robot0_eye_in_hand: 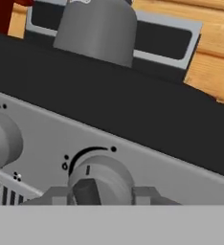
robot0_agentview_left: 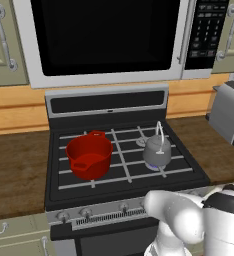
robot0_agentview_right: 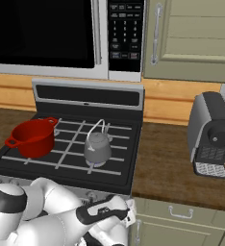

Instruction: Pick the kettle from the counter and place it on a stove burner. Then turn the burner on.

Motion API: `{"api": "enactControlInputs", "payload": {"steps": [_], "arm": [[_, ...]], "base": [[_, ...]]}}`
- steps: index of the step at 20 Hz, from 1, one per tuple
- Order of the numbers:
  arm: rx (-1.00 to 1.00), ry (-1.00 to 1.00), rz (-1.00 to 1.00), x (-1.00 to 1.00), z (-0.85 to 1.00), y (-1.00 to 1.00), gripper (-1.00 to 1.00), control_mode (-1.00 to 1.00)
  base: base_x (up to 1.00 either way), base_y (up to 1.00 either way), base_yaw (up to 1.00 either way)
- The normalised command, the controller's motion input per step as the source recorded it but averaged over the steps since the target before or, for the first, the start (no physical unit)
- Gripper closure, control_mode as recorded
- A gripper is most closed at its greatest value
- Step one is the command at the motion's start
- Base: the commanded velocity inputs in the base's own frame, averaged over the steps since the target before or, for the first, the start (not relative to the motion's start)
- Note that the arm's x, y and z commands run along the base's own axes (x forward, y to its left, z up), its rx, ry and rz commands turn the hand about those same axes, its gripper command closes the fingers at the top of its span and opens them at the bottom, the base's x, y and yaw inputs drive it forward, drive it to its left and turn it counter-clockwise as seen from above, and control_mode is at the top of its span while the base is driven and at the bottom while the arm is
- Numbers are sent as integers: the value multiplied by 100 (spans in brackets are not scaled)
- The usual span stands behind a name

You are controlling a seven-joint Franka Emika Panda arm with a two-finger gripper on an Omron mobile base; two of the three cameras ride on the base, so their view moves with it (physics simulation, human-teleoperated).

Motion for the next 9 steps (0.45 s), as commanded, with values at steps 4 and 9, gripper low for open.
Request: {"api": "enactControlInputs", "payload": {"steps": [4, 9], "arm": [[-26, 9, -1, 0, 0, 0, 100, -100], [-26, 5, 0, 0, 0, 0, 100, -100]], "base": [[0, 0, 0], [0, 0, 0]]}}
